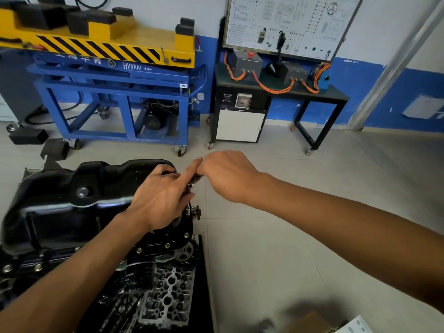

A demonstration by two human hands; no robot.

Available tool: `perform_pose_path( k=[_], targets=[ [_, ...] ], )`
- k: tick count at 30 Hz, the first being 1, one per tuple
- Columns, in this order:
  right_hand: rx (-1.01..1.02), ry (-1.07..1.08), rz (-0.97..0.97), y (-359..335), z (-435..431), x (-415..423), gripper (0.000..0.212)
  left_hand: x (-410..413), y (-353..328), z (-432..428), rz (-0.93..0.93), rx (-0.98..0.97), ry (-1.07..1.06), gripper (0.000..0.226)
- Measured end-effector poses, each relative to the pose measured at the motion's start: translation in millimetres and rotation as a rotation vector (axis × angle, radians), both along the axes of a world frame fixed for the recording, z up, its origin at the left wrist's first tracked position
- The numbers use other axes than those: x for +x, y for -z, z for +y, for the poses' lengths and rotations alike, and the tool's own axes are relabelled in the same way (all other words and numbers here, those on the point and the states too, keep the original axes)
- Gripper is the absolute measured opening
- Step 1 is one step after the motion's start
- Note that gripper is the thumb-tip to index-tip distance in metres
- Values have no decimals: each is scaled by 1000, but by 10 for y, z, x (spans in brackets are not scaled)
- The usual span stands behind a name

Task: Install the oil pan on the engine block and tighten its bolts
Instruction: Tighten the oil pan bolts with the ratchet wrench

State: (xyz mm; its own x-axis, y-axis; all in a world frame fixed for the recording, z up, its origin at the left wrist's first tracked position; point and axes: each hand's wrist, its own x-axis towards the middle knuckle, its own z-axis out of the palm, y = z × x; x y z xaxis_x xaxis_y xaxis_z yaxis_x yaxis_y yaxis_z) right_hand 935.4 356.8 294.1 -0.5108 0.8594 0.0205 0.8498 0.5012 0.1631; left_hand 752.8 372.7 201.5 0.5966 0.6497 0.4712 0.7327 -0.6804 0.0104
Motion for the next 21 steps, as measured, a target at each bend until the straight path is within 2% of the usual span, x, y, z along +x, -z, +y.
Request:
perform_pose_path(
  k=[2,7,14,19,21],
  targets=[
    [42,-60,-13,-1,49,2,47,-3,-11,-4,4,9,-11,88],
    [-7,-103,76,79,51,39,24,4,-21,-16,13,26,-19,86],
    [-25,-75,93,7,1,-65,49,46,-21,-27,2,33,-26,79],
    [-225,100,278,102,-22,-144,47,28,-12,-10,-35,36,-28,83],
    [-247,145,329,117,-28,-153,46,30,-13,-16,-37,39,-26,82]
  ],
)
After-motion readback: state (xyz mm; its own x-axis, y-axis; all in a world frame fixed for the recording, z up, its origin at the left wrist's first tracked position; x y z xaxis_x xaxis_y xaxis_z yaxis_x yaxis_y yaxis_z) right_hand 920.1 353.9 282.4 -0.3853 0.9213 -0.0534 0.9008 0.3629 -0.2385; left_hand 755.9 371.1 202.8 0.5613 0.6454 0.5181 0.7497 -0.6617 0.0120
